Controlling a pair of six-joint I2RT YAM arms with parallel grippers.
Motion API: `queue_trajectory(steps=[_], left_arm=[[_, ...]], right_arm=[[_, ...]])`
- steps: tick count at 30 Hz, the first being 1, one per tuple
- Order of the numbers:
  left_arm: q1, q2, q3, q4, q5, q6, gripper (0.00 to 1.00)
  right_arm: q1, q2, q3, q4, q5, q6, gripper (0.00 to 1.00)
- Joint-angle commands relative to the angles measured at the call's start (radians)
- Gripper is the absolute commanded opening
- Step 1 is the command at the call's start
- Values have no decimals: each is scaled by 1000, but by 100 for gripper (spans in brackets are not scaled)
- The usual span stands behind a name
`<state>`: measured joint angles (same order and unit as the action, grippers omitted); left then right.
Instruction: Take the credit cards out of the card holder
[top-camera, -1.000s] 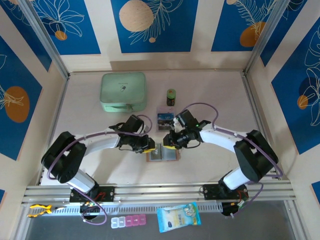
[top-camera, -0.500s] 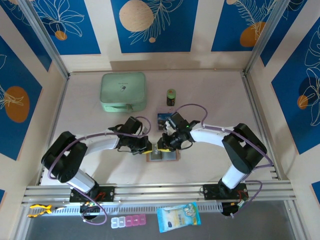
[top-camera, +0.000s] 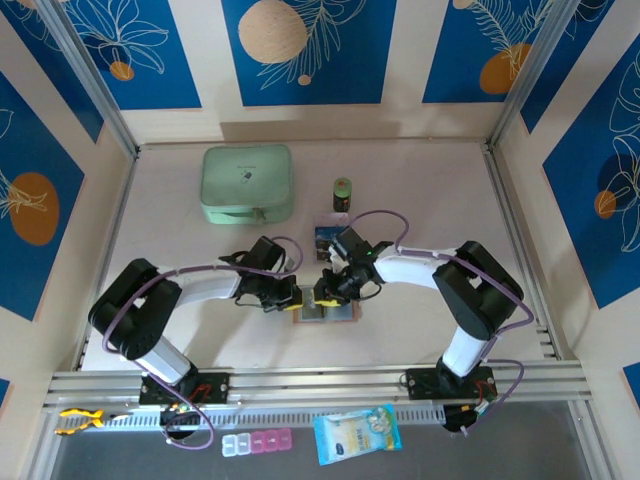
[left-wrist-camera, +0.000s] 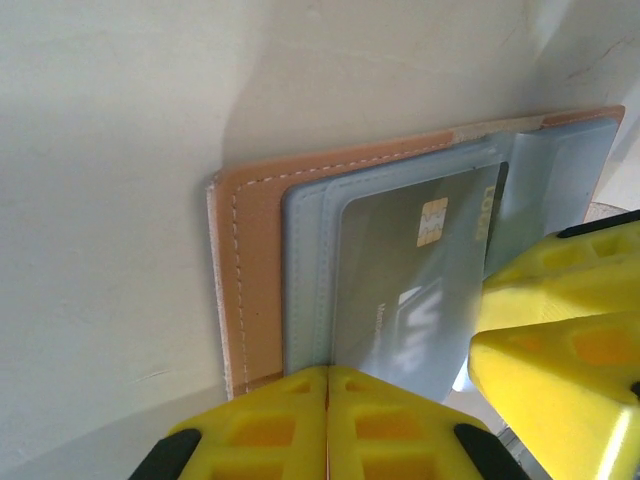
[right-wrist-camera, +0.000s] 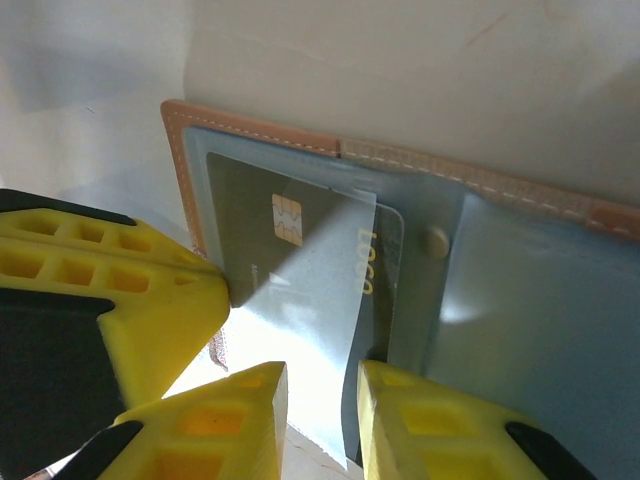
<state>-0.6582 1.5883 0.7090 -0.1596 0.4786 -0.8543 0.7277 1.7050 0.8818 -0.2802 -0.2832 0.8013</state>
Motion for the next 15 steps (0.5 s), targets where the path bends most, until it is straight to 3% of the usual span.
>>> queue_trajectory(steps=[1,9,15], left_arm=[[11,26,-19,-21,-22,27,7],[11,22,-17,-24,-22,24,7],[10,15,-14,-33,-22,27,7]], right_arm=[[10,16,20,1,-2,-4,23],[15,36,27,-1,-1,-6,22],[22,43,47,-83,67,-23,24]])
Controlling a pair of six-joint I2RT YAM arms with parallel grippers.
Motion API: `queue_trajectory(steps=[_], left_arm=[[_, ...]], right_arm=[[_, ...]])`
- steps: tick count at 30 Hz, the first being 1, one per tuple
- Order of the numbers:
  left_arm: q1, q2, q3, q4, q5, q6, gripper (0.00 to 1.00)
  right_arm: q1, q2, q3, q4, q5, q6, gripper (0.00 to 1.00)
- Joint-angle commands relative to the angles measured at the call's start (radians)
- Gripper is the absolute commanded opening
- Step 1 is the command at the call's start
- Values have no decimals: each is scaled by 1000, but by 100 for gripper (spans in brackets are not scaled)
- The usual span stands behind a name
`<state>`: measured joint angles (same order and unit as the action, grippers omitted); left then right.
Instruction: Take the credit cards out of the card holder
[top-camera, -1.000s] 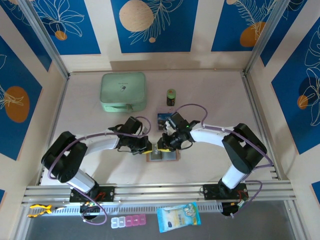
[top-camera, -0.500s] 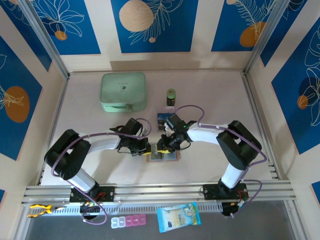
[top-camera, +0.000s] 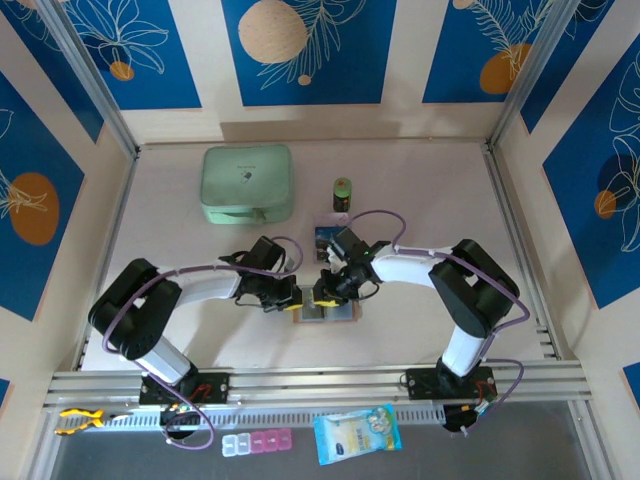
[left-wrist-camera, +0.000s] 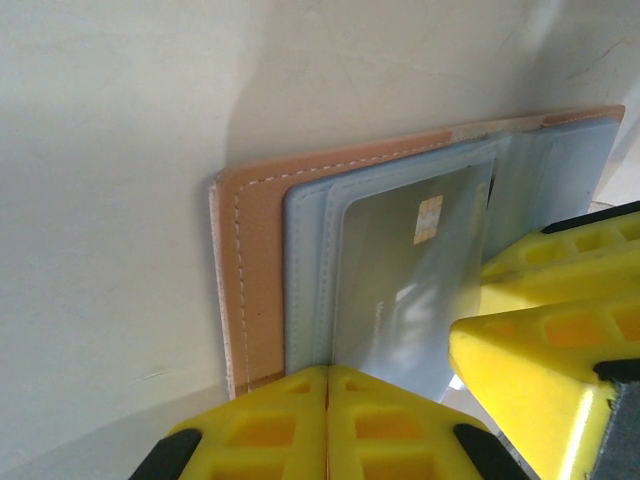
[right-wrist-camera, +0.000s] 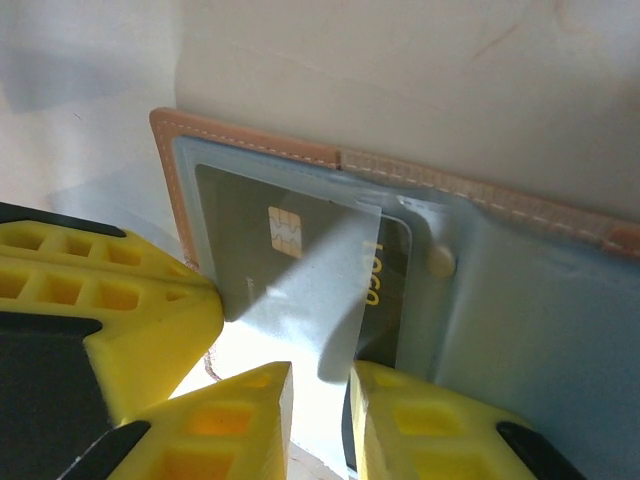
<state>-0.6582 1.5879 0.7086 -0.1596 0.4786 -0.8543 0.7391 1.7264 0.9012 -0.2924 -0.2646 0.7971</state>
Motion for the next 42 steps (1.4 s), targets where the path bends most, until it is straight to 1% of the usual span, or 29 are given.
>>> queue_trajectory(steps=[1,9,17,33,42], left_arm=[[9,14,-12,-35,-22,29,7],[9,17,-13,-41,-28,31,8],[10,17,-11,-46,-27,31,8],[3,-31,63,-92,-1,33,8],[-25,10,101,-87,1,31,6]], right_arm=[[12,26,37,-96,66,-25,24],[17,15,51,-162,124,-48,24],[17,4,68,-195,149,-68,24],[8,-73,55,-173,127,-61,24],[-17,-88,27,-155,103,-52,24]])
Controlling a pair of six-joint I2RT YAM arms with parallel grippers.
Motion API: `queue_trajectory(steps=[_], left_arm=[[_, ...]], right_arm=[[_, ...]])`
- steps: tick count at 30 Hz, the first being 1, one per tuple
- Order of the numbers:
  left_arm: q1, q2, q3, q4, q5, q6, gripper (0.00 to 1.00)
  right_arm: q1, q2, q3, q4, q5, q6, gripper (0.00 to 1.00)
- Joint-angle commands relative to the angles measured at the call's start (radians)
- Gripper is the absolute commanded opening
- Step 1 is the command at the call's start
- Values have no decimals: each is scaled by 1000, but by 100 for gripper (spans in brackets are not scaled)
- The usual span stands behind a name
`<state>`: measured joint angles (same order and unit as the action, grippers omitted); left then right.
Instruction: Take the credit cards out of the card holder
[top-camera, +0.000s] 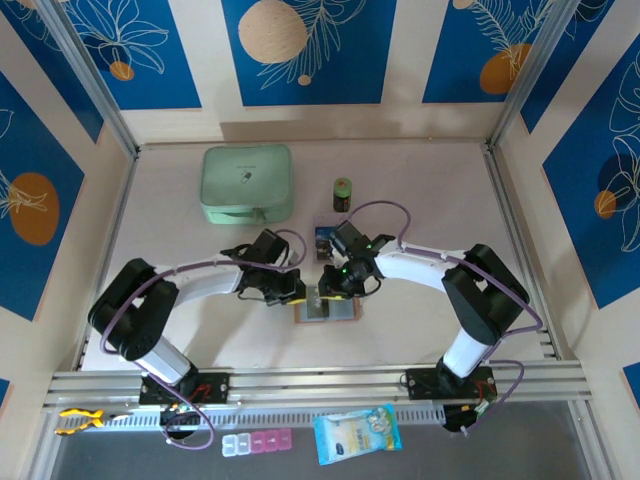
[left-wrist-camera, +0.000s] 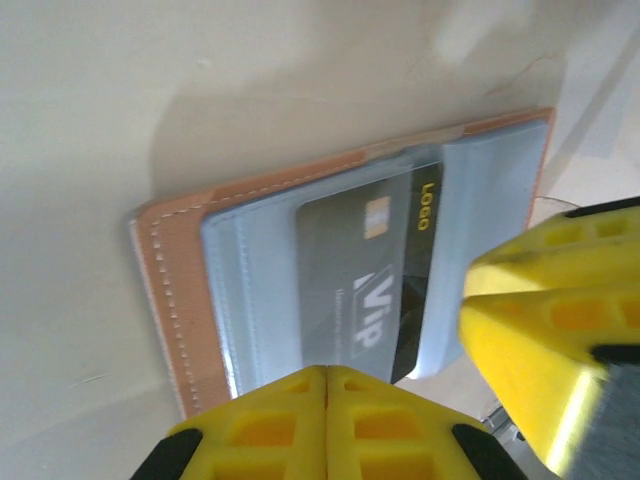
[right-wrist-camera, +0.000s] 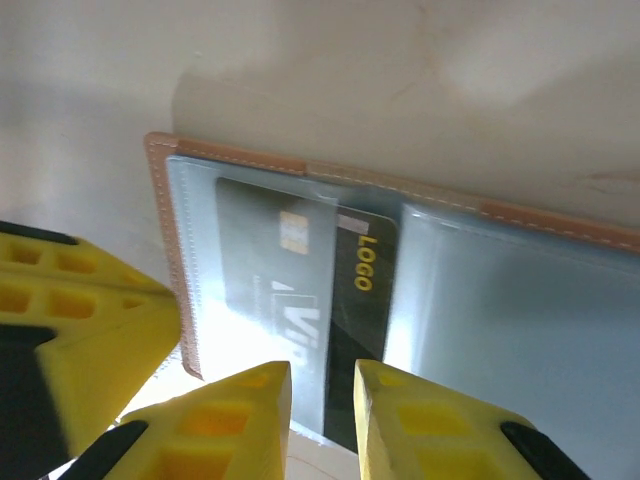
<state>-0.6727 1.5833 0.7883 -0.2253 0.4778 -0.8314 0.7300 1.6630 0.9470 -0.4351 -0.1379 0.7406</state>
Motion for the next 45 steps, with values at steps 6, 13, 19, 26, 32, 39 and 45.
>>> queue_trajectory(steps=[6,13,19,26,32,39,45], left_arm=[[-16,46,18,0,5,4,4],[-21,64,8,11,8,0,3],[-20,68,0,10,-1,-6,3],[-20,70,-6,-2,-12,-8,3],[-21,70,-9,-11,-18,-7,2],[-20,79,-12,-18,-21,-4,0],[-20,80,-9,-23,-21,-1,0]], right_arm=[[-17,-20,-30,-5,-36,5,26],[-23,-8,-36,9,-49,5,26],[-24,10,-41,22,-57,7,26],[-27,24,-58,49,-73,13,26],[-29,41,-69,82,-97,22,26],[-30,42,-82,115,-123,37,26],[-39,22,-102,151,-156,55,24]])
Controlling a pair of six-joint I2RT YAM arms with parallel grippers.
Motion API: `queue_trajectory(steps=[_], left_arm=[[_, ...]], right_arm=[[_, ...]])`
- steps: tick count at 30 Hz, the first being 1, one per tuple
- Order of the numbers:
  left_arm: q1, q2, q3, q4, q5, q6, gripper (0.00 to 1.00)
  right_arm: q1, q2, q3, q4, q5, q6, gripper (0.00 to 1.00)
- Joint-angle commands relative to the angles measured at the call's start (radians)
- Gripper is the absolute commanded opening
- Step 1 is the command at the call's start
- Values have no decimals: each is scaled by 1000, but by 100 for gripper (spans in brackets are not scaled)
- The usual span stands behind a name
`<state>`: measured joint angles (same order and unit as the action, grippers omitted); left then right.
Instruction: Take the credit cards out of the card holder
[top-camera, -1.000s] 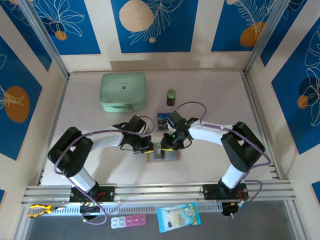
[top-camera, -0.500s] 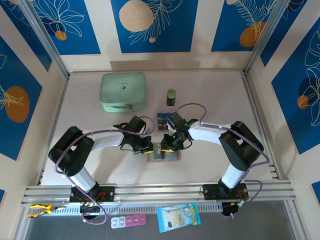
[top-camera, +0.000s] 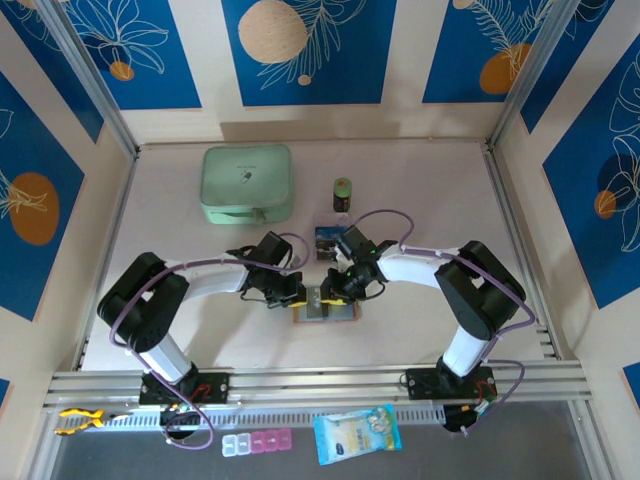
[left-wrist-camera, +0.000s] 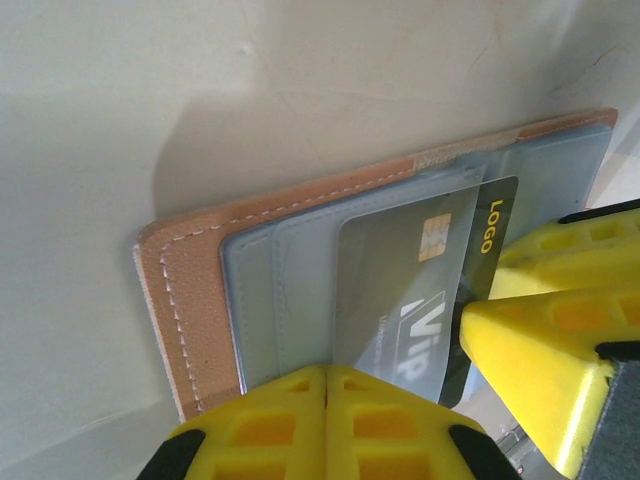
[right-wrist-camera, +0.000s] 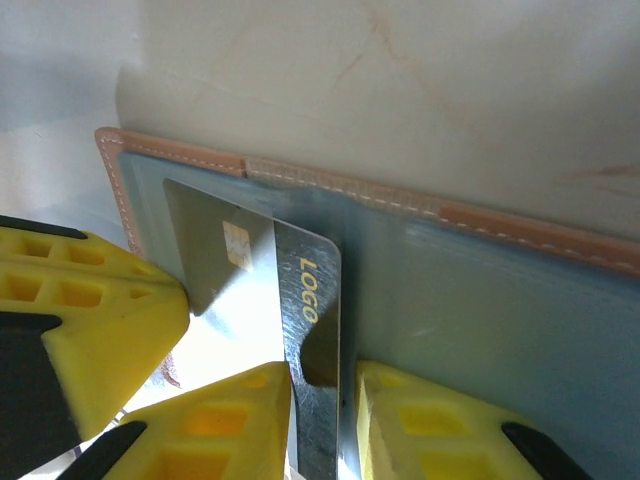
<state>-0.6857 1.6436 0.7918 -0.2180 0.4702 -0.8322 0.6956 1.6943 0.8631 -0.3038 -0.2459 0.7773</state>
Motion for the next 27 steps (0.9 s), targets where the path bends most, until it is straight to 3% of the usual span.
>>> queue_trajectory(steps=[1,27], left_arm=[[-8,21,-13,-31,-13,0,0],[-7,24,-8,-32,-8,2,0]], right_arm=[[-6,-10,-19,23,-50,20,23],[-60,-22,-108,191,-181,89,15]])
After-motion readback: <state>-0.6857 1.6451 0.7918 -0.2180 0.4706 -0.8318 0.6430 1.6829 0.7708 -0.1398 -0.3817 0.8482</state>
